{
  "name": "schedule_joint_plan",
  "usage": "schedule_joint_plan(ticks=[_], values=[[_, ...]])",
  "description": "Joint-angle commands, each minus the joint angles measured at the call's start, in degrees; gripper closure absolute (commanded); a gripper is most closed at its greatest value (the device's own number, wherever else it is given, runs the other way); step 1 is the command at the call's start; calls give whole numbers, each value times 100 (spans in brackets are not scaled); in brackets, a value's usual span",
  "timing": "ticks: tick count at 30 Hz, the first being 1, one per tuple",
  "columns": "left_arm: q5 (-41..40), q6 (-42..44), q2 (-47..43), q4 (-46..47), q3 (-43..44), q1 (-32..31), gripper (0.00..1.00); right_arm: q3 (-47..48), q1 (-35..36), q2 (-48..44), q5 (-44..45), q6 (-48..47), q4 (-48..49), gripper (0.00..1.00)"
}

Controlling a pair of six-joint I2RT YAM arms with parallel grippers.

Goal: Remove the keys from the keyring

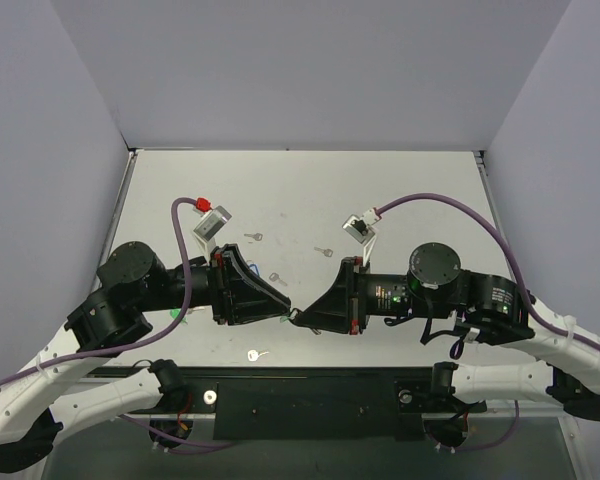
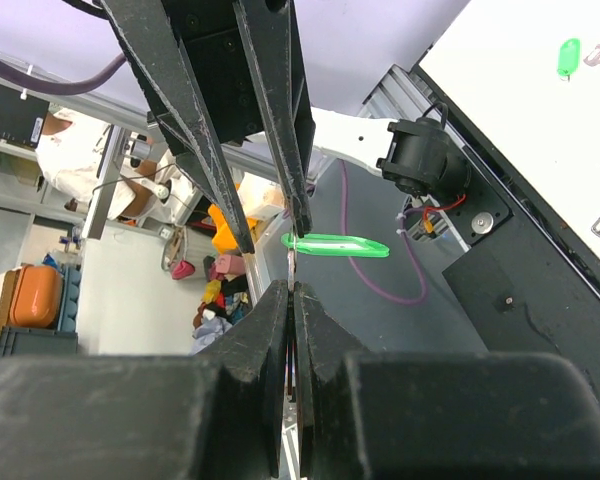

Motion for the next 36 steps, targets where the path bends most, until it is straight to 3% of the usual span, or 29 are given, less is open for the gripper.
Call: schedule_joint_plan(ticks=[1, 15, 18, 21, 24, 27, 36], values=[[127, 43, -35, 162, 20, -19, 67, 272, 33, 92, 17, -103, 137, 100], [110, 25, -18, 179, 29, -19, 88, 307, 41, 136, -1, -130, 128, 100], [101, -19, -26, 223, 3, -19, 100, 307, 41, 136, 8, -147, 128, 100], [-5, -98, -61, 258, -24, -28, 100, 272, 33, 118, 60, -165, 137, 100], [-163, -133, -79, 197, 2, -19, 100, 193, 33, 74, 139, -191, 189, 81], [-216, -142, -105, 179, 20, -19, 100, 70, 41, 48, 184, -191, 330, 69], [-435, -230, -220, 214, 11, -19, 100, -334, 33, -110, 359, -139, 936, 67]])
